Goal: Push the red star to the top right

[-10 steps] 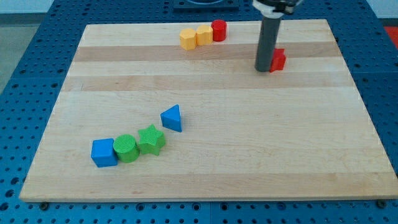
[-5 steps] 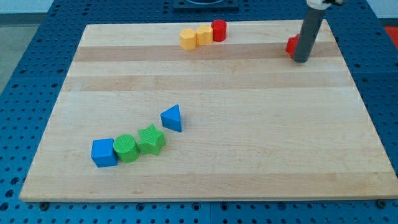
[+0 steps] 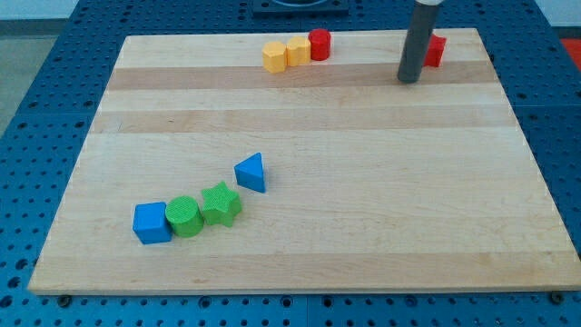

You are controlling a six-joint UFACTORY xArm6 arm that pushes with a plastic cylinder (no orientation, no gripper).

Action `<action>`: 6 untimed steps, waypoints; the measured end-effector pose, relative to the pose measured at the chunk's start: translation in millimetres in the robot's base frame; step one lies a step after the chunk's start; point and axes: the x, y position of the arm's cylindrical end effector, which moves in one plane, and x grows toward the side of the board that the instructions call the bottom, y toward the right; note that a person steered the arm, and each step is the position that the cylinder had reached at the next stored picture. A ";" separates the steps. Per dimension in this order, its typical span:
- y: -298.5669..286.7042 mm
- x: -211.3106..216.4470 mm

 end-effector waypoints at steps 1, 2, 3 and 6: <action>-1.4 -10.1; 0.4 -15.9; 5.4 -22.3; 37.3 -36.3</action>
